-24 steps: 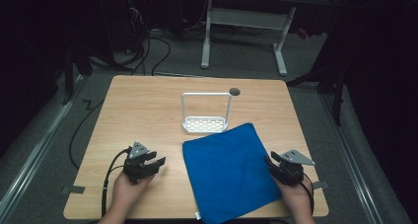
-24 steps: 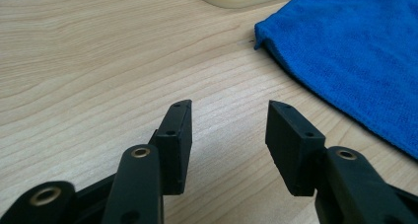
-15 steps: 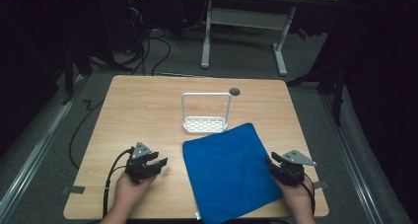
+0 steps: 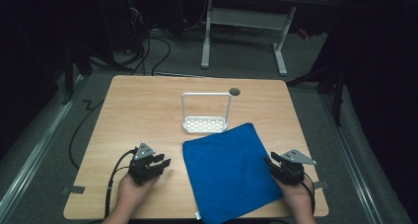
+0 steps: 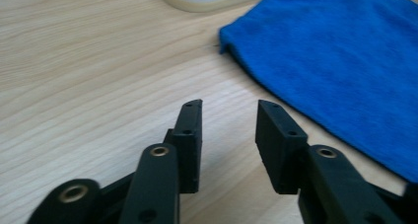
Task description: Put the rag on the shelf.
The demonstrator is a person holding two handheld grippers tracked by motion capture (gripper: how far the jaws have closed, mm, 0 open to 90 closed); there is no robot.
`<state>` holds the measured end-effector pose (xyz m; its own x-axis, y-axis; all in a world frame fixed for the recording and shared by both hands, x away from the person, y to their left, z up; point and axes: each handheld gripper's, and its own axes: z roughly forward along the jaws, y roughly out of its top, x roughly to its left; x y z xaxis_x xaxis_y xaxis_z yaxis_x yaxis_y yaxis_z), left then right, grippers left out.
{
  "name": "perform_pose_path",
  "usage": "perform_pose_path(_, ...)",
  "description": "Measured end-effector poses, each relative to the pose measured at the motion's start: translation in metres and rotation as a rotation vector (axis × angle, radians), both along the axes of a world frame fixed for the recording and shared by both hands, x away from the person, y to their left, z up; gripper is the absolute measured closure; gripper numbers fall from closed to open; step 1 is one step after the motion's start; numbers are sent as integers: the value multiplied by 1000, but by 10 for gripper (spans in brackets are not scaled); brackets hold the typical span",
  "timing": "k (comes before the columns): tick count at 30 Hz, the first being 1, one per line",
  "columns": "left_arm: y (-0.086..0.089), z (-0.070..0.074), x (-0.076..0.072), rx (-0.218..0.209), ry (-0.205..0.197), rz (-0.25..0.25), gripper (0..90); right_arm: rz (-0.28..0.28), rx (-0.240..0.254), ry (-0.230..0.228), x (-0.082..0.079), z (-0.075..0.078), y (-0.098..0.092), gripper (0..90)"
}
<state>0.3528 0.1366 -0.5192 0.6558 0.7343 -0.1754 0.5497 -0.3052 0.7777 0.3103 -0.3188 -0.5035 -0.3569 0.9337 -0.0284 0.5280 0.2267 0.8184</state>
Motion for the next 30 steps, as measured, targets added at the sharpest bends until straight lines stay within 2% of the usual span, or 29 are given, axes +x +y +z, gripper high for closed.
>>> perform_pose_path(1,-6,0,-2,-4,11,-26,704,-3,3,3,0,0,0,654)
perform_pose_path(2,-6,0,-2,-4,11,-26,732,-3,3,3,0,0,0,654)
perform_pose_path(3,-14,0,-4,-1,33,-59,760,-3,3,3,0,0,0,656)
perform_pose_path(4,-14,0,-4,-1,33,-59,784,-3,3,3,0,0,0,656)
perform_pose_path(5,-23,0,-7,8,33,-89,805,-3,1,5,0,-1,-1,657)
perform_pose_path(7,-28,0,-8,14,30,-105,829,-3,3,6,1,-1,-1,658)
perform_pose_path(9,-41,0,-14,34,25,-154,880,1,-1,8,1,-1,-1,659)
perform_pose_path(10,-41,0,-14,34,25,-154,890,1,-1,8,1,-1,-1,659)
perform_pose_path(19,-82,3,-33,40,18,-293,900,4,4,16,2,-3,0,663)
perform_pose_path(30,-95,-6,-38,78,47,-342,900,5,1,21,3,-3,0,669)
